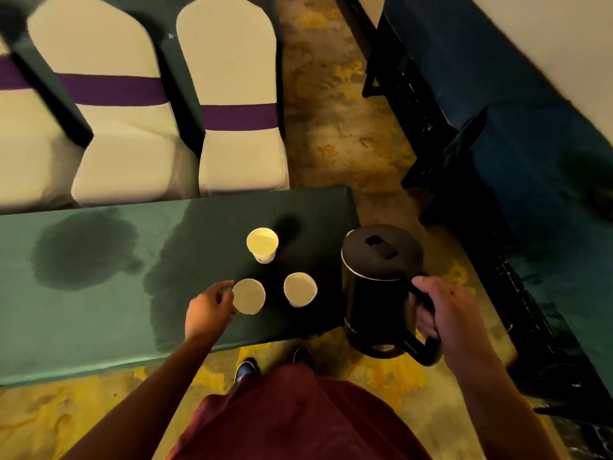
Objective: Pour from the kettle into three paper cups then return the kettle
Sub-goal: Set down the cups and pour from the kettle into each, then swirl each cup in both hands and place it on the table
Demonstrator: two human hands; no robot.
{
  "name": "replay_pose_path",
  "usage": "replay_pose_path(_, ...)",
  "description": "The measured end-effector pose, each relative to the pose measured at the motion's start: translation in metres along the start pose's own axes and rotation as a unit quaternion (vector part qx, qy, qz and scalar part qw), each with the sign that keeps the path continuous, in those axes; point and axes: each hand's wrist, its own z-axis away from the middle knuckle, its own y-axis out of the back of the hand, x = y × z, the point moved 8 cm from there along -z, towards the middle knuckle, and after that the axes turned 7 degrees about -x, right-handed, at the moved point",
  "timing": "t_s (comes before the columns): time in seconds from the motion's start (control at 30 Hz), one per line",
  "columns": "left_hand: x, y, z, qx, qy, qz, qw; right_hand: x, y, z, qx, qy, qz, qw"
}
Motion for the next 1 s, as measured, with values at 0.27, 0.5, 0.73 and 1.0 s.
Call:
replay_pose_path(0.27,-0.003,-0.006,0.009,0.035,0.051,0.018,0.998,-0.006,-0.009,-0.071,-0.011,0.008,-0.017,1.000)
replay_pose_path(0.5,0.001,-0.009,0.013,0.060,0.064,0.001,0.996,-0.023,-0.043,-0.133,-0.052,0.032,0.011,0.998)
replay_pose_path(0.73,-0.003,-0.013,0.014,0.048,0.084,-0.014,0.995,-0.029,-0.081,-0.174,-0.074,0.043,-0.024,0.996)
replay_pose_path(1.0,-0.009,-0.016,0.010,0.052,0.093,-0.018,0.994,0.011,-0.092,-0.178,-0.089,0.033,-0.052,0.994)
